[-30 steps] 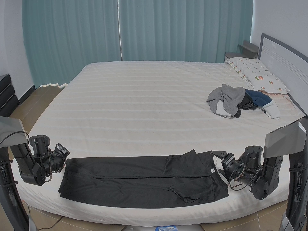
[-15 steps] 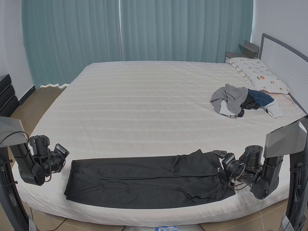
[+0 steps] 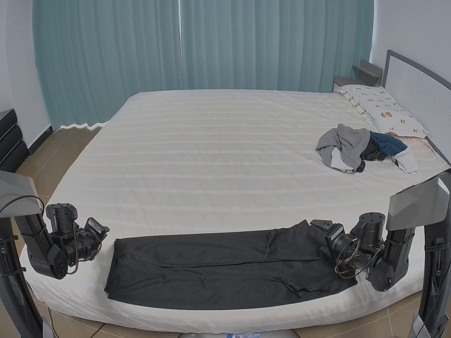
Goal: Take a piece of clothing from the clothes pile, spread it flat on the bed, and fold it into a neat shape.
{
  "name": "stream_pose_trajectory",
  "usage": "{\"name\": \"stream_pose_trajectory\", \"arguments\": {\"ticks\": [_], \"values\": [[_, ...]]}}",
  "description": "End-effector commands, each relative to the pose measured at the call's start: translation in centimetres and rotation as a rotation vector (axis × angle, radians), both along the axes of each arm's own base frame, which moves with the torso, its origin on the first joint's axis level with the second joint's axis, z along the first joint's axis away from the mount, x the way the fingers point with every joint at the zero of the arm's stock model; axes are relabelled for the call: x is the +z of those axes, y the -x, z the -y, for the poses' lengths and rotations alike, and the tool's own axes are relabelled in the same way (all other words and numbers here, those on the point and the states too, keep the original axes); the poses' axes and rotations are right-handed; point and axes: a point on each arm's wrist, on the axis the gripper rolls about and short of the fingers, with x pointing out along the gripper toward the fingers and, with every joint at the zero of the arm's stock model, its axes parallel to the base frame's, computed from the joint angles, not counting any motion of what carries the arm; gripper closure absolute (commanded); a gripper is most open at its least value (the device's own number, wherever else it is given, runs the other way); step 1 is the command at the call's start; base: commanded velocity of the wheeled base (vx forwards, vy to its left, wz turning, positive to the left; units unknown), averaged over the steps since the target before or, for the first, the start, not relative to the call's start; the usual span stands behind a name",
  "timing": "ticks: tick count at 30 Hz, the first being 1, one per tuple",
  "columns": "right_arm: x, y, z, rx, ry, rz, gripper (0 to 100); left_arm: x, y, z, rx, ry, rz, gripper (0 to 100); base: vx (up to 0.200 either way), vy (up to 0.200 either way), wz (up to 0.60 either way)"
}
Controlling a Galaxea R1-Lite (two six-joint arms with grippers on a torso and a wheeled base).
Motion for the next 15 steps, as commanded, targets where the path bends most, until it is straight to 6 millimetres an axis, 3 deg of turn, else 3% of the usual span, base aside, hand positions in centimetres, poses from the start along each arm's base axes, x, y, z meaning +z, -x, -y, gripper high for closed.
{"name": "stream_pose_trajectory", "arguments": {"ticks": [1,9,15], "values": [[0.2,0.0,0.0,0.002,-0.002,0.015,0,0.2,1.3,1.2,-0.052,-0.006,-0.023,0,0.0,0.0,0.0],[0.0,0.2,0.0,0.008,0.003,0.005,0,-0.9,2.9,2.1,-0.161,-0.104,-0.095,0,0.0,0.0,0.0],[-0.1,0.2,0.0,0.009,0.003,0.004,0,-1.9,2.5,3.1,-0.201,-0.114,-0.12,0,0.0,0.0,0.0]]}}
